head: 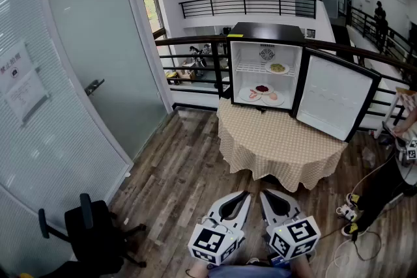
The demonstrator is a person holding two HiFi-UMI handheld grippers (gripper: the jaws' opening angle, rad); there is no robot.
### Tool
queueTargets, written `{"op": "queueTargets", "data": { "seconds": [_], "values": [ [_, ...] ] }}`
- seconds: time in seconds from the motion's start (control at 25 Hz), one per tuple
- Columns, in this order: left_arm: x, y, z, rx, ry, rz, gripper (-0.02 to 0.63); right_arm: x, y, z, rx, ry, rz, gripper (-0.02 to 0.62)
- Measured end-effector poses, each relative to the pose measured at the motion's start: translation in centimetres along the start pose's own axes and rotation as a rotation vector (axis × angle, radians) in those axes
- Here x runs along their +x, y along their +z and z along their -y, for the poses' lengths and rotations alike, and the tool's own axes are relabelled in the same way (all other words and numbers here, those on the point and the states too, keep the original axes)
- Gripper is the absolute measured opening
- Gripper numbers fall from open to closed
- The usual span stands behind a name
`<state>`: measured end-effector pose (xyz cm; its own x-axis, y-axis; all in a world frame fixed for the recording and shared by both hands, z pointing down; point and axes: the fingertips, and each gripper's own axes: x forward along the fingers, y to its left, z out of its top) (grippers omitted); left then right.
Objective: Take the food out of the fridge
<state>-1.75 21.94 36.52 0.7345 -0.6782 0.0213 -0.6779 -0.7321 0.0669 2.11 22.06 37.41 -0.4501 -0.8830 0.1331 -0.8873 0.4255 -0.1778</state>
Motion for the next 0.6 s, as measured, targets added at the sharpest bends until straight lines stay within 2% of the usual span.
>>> {"op": "queueTargets", "data": {
  "seconds": [0.28,0.6],
  "values": [
    [1.1,-0.4,0.3,-0.005,-0.008,0.006,0.02,-0.1,-0.8,1.2,0.016,0.014,0.012,0.02],
    [2.1,-1.7,1.4,-0.011,-0.021,-0.03,0.018,-1.2,-1.5,3.0,0.06,-0.01,0.007,0.02]
  ]
}}
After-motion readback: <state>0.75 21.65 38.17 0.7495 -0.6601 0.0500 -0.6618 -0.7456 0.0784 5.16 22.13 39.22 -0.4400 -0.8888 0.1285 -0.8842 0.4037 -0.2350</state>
